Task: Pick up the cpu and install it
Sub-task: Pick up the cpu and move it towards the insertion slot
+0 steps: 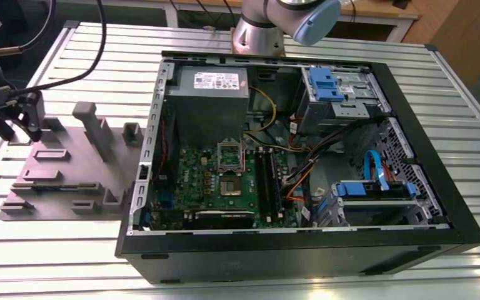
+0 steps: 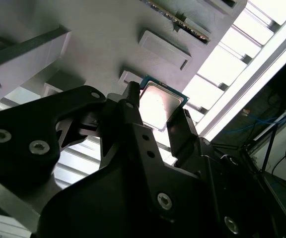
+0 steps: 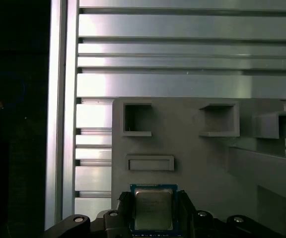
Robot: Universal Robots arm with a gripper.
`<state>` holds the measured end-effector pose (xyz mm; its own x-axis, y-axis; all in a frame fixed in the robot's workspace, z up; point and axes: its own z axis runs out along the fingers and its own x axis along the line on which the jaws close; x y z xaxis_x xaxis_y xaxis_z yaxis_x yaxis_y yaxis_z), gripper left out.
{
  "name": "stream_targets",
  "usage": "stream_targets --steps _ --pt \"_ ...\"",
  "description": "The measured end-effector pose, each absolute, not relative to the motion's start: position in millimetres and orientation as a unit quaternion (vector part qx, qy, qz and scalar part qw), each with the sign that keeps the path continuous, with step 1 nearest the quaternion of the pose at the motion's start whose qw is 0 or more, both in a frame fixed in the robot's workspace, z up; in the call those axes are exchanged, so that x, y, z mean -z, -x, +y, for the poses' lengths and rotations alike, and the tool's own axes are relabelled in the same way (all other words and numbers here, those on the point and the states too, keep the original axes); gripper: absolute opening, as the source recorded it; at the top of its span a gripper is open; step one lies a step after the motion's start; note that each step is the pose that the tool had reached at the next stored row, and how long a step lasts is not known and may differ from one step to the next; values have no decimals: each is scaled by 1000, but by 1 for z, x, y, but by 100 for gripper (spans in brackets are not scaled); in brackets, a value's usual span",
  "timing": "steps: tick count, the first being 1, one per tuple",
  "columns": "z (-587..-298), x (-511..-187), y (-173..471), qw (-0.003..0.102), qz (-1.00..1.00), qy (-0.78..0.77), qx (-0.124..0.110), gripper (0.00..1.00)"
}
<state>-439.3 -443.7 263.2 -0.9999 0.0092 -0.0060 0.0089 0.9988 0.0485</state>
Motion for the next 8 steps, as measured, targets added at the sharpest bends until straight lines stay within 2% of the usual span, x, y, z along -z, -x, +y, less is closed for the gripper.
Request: stream_targets --steps 8 --pt "-444 -270 439 3 1000 -5 -25 47"
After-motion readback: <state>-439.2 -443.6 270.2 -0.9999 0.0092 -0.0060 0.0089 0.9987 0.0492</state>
